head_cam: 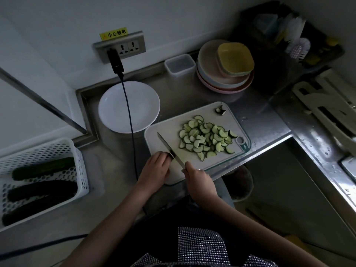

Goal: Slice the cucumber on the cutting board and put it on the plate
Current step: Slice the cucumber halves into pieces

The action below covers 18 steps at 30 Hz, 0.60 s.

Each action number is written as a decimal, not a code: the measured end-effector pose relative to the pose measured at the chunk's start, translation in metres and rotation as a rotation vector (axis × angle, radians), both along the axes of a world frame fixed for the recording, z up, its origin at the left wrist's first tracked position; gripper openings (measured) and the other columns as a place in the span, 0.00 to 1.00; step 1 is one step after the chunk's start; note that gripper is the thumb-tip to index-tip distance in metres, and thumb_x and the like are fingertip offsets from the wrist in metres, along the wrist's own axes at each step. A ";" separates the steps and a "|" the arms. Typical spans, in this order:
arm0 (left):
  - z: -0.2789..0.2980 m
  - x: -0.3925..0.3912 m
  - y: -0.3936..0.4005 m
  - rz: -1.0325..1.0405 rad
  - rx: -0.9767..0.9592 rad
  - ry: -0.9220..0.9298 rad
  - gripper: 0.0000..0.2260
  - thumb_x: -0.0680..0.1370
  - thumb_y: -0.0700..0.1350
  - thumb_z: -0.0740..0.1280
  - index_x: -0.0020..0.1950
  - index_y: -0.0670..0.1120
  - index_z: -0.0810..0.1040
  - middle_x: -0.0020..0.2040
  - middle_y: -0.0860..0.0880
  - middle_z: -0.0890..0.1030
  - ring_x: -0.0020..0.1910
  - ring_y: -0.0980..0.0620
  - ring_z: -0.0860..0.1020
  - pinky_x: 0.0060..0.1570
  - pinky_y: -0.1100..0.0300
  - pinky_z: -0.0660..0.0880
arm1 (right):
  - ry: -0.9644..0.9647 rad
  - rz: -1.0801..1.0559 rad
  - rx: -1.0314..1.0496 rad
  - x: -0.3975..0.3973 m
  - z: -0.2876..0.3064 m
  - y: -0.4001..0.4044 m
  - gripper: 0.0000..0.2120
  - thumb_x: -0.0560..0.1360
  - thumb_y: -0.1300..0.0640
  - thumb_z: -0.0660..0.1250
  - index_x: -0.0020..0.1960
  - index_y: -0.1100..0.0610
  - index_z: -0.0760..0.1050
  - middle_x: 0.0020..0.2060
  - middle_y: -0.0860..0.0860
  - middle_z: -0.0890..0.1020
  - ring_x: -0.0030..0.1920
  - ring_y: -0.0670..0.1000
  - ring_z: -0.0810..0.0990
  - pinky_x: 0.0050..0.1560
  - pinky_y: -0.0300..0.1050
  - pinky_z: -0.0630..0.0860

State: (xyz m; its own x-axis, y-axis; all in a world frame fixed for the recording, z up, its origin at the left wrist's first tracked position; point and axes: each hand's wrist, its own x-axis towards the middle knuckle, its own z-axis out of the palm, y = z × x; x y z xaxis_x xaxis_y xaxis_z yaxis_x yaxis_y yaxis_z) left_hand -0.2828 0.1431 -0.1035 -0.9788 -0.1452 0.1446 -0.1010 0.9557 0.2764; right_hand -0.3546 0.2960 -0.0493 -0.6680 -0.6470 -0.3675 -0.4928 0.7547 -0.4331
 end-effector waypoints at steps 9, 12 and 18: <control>0.008 -0.003 -0.004 -0.043 0.022 -0.016 0.18 0.67 0.42 0.56 0.54 0.40 0.74 0.49 0.42 0.78 0.52 0.46 0.70 0.47 0.54 0.75 | -0.018 0.038 0.039 0.001 -0.001 -0.002 0.10 0.82 0.50 0.52 0.54 0.57 0.63 0.46 0.62 0.80 0.46 0.65 0.79 0.37 0.51 0.68; 0.008 -0.002 -0.005 -0.044 0.059 -0.004 0.16 0.68 0.42 0.57 0.55 0.41 0.70 0.48 0.41 0.78 0.52 0.46 0.70 0.43 0.56 0.77 | -0.029 0.042 0.056 0.002 -0.002 -0.003 0.09 0.82 0.50 0.52 0.54 0.56 0.63 0.47 0.62 0.80 0.47 0.65 0.79 0.38 0.50 0.67; 0.006 -0.004 -0.008 -0.060 0.056 0.010 0.13 0.69 0.41 0.58 0.51 0.41 0.71 0.47 0.42 0.76 0.50 0.45 0.71 0.37 0.55 0.76 | -0.031 0.042 0.059 0.002 -0.002 -0.003 0.09 0.82 0.50 0.52 0.53 0.56 0.62 0.47 0.63 0.80 0.48 0.65 0.79 0.38 0.50 0.67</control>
